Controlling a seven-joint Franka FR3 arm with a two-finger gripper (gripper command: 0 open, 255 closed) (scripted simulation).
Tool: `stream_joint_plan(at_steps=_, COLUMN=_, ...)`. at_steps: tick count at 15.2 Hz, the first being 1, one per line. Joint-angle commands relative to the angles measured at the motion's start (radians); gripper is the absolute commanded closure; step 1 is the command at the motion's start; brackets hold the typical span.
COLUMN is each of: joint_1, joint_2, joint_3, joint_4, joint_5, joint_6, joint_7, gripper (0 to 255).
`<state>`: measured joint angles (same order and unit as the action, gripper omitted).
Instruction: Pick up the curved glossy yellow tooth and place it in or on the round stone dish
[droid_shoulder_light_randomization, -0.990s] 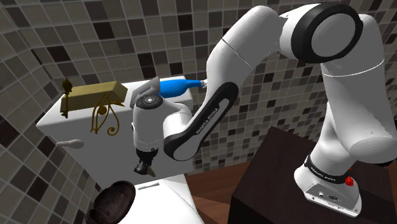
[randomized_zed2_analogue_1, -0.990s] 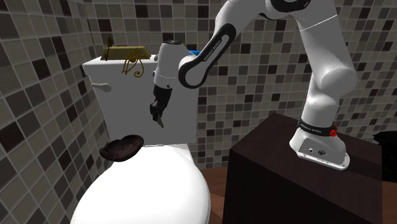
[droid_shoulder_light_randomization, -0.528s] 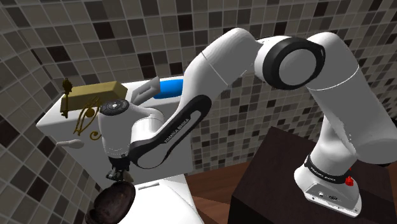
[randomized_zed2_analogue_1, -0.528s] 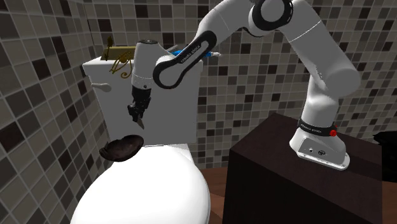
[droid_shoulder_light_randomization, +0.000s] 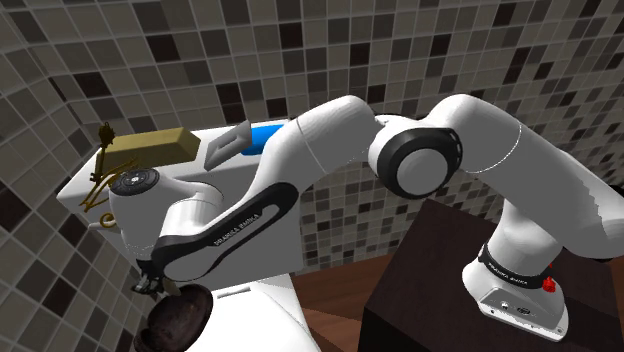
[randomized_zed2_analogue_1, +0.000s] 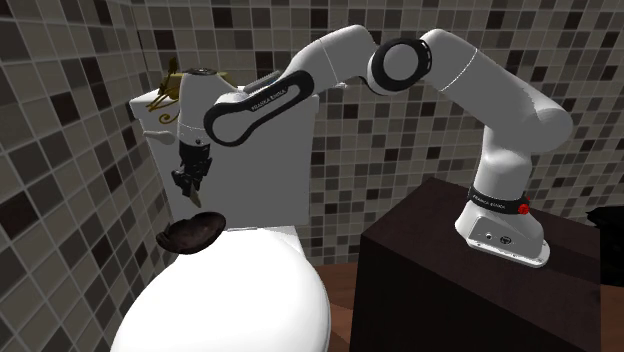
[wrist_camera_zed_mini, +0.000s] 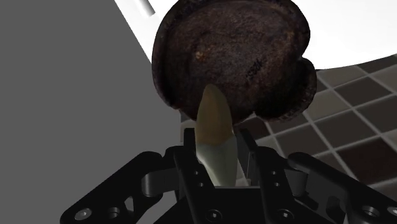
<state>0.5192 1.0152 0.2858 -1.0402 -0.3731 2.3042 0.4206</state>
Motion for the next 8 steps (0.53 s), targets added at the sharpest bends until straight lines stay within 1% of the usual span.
stream_joint_plan(at_steps=1, joint_1=0.008, joint_2=0.028, joint_3=-0.004, joint_4=0.024, joint_5=-0.003, joint_6=0.005, joint_7=0.003, gripper=255)
stream_joint_plan(at_steps=8, joint_1=0.015, joint_2=0.088, joint_3=-0.016, joint_4=0.039, joint_5=-0.012, joint_6=0.051, joint_7=0.009, gripper=255)
